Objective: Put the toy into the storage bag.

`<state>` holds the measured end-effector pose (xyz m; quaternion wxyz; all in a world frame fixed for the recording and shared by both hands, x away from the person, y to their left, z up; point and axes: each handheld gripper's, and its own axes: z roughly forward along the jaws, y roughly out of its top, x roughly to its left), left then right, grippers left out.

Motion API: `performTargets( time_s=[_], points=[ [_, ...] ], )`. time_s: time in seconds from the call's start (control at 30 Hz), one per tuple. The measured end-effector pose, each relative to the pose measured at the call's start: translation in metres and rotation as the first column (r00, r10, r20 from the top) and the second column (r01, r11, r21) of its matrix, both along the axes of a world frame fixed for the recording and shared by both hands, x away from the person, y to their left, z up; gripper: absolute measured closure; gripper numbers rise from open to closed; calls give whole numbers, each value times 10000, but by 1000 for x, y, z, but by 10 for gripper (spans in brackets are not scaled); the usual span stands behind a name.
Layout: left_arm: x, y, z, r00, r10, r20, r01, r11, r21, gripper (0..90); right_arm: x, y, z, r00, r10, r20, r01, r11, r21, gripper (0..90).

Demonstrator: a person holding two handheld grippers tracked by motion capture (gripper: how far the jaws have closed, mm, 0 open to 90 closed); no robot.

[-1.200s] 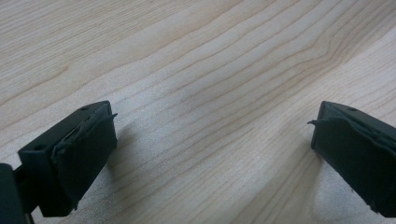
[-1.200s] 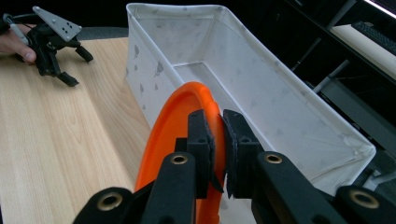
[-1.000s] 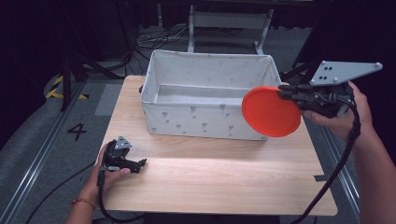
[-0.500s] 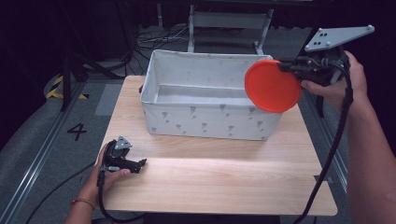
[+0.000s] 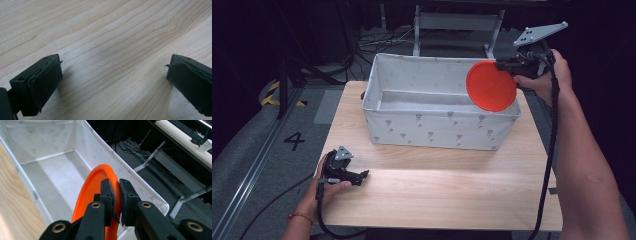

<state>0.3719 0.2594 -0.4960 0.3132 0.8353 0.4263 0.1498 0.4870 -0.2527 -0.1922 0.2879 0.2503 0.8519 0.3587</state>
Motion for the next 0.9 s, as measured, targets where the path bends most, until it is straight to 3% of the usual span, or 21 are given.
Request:
performTargets(
  time_s=[0.1, 0.23, 0.43, 0.57, 0.67, 0.77, 0.83, 0.9],
  points=[
    [0, 0, 0, 10000, 0, -2, 0, 10000, -1, 5, 9, 1, -8, 9999, -41, -119, 39, 9999, -141, 825],
    [0, 0, 0, 10000, 11, -24, -11, 10000, 0, 5, 20, 2, -22, 9993, -284, -262, 262, 9966, -787, 825],
    [0, 0, 0, 10000, -4, -31, 4, 10000, -2, 5, 27, -2, -45, 9979, 3, -641, -52, 9972, -751, 825],
    [0, 0, 0, 10000, -3, -35, 3, 10000, -5, 5, 29, 5, -60, 9941, 397, -1013, -523, 9908, -1246, 825],
    [0, 0, 0, 10000, -9, -29, 9, 10000, 3, 5, 31, 12, -71, 9881, 698, -1372, -942, 9792, -1798, 825],
    [0, 0, 0, 10000, -6, -23, 6, 10000, 3, 5, 32, 14, -74, 9856, 854, -1458, -1137, 9736, -1980, 825],
    [0, 0, 0, 10000, -6, -22, 6, 10000, 4, 5, 34, 23, -87, 9711, 1200, -2063, -1732, 9490, -2635, 825],
    [0, 0, 0, 10000, -6, -15, 6, 10000, -8, 5, 34, 26, -91, 9616, 1387, -2370, -2060, 9351, -2885, 824]
  ],
)
